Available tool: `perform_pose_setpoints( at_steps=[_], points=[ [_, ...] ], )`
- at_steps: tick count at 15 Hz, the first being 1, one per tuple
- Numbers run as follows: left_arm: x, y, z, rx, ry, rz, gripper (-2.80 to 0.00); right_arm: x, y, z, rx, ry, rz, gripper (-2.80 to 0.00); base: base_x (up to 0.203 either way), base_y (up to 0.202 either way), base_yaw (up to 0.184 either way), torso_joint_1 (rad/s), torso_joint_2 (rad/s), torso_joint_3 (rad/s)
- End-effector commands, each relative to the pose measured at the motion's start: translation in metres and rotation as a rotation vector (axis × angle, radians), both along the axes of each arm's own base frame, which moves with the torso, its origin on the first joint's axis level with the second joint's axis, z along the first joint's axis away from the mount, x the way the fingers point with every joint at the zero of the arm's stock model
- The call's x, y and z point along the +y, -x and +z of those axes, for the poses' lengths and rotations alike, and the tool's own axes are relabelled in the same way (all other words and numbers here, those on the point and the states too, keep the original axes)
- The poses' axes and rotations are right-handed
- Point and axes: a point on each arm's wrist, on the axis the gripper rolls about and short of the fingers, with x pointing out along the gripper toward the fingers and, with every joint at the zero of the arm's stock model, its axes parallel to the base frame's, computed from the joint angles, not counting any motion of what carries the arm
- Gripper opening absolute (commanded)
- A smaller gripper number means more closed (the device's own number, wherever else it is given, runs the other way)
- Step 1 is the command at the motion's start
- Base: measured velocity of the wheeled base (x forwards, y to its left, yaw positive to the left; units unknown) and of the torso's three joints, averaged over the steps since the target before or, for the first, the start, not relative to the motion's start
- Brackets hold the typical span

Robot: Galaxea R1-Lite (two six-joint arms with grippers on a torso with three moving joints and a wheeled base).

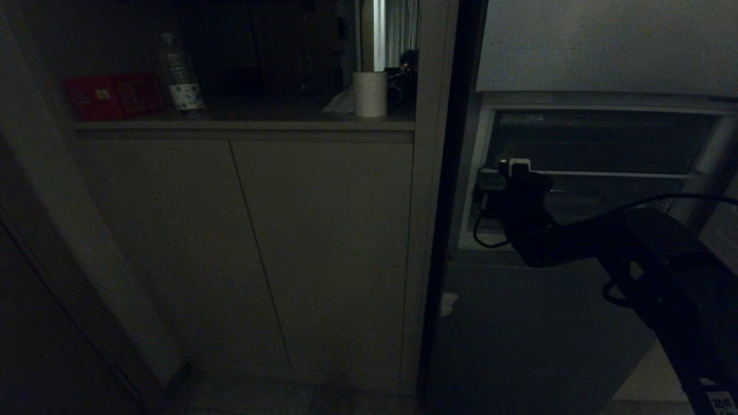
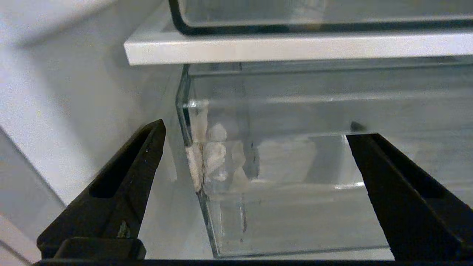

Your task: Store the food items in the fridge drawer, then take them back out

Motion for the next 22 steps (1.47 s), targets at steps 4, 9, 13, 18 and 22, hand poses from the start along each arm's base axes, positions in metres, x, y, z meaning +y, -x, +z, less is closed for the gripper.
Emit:
perform_pose_setpoints(
  at_steps=[4, 9, 13, 18, 22],
  points=[
    [0.0, 0.0, 0.0, 0.001, 0.0, 0.0, -2.8, 0.001, -0.001, 0.0, -0.01, 0.005, -0.007, -2.8, 0.0, 0.0, 0.0, 0.0, 0.0, 0.0],
    [0.0, 0.0, 0.0, 0.001, 0.0, 0.0, -2.8, 0.002, -0.001, 0.001, -0.008, 0.041, -0.032, -2.8, 0.0, 0.0, 0.0, 0.0, 0.0, 0.0],
    [0.0, 0.0, 0.0, 0.001, 0.0, 0.0, -2.8, 0.002, 0.003, 0.009, -0.021, 0.03, -0.032, -2.8, 0.0, 0.0, 0.0, 0.0, 0.0, 0.0],
    [0.0, 0.0, 0.0, 0.001, 0.0, 0.0, -2.8, -0.001, 0.021, 0.01, 0.014, 0.015, -0.026, -2.8, 0.0, 0.0, 0.0, 0.0, 0.0, 0.0],
    [0.0, 0.0, 0.0, 0.003, -0.01, -0.002, -2.8, -0.006, 0.047, 0.004, 0.018, 0.012, -0.017, -2.8, 0.0, 0.0, 0.0, 0.0, 0.0, 0.0]
  ],
)
